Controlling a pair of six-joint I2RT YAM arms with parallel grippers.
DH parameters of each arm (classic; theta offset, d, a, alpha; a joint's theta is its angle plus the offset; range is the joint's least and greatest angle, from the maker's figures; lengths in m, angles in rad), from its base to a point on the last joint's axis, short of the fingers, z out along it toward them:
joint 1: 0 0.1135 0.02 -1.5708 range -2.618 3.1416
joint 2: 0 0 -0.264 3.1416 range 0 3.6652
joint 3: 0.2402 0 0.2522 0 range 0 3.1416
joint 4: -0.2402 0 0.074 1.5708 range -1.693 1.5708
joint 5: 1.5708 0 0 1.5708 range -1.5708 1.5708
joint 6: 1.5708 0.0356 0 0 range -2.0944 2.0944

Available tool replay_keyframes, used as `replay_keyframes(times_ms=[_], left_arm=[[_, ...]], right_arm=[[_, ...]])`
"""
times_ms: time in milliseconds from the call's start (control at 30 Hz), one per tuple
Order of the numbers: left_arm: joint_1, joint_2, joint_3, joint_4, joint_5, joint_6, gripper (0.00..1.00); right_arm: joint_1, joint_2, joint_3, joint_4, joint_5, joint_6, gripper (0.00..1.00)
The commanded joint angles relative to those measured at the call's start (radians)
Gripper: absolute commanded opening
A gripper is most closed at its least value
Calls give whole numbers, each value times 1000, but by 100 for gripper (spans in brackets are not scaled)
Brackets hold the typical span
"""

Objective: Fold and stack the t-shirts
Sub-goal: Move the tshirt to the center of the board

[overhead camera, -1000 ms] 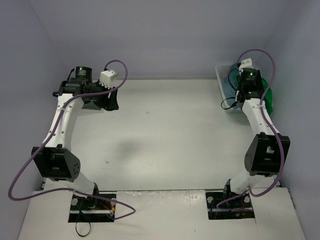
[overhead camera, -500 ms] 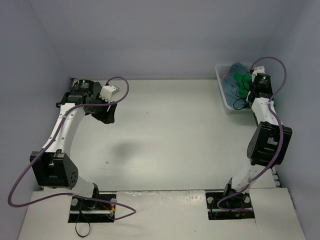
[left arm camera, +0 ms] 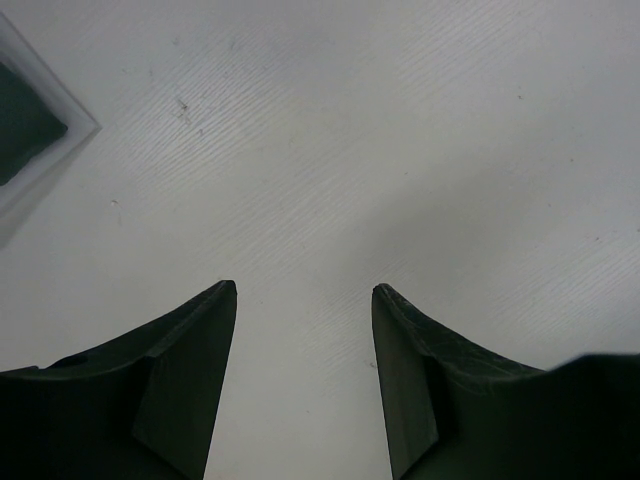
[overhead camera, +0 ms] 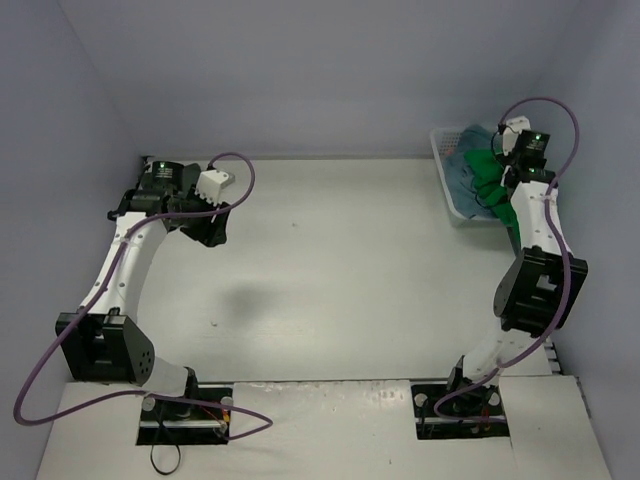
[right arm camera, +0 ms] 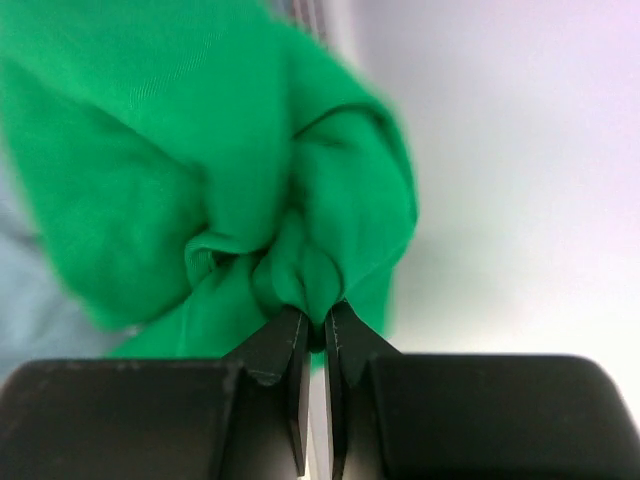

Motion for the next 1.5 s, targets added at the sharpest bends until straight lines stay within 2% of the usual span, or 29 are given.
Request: replay_keyframes(times_ms=[0, 67, 167, 200, 333, 367, 500, 567, 733, 967, 1333, 1433, 1467], left_arm=[[10, -62, 3, 42, 21, 2, 51], [19, -74, -12, 49, 23, -1, 51], [30, -93, -30, 65, 25, -8, 51], [30, -97, -35, 72, 25, -12, 51], [39, -116, -49, 86, 38, -27, 51], [53, -120, -50, 94, 44, -31, 51], [100, -155, -79, 124, 75, -54, 51], [117, -169, -104, 141, 86, -61, 51], [137, -203, -132, 161, 121, -82, 53], [139, -235, -142, 161, 138, -87, 54], [137, -217, -139, 166, 150, -96, 54], [139, -220, -147, 172, 158, -97, 54], [139, -221, -150, 174, 161, -99, 54]], right_arm=[[58, -195, 169, -98, -102, -16, 0], [110, -298, 194, -148, -125, -48, 0], [279, -433, 228, -208, -125, -55, 0], [369, -465, 290, -236, -128, -41, 0], [546, -571, 343, -305, -229, 8, 0], [567, -601, 337, -303, -310, 13, 0], [577, -726, 317, -303, -502, 80, 0], [575, -735, 308, -303, -515, 106, 0], [575, -714, 182, -305, -411, 87, 0], [584, -617, -169, -310, -404, 36, 0], [621, -450, -280, -273, -418, -26, 0], [624, -396, -296, -195, -365, -26, 0], [627, -381, -304, -134, -302, -21, 0]])
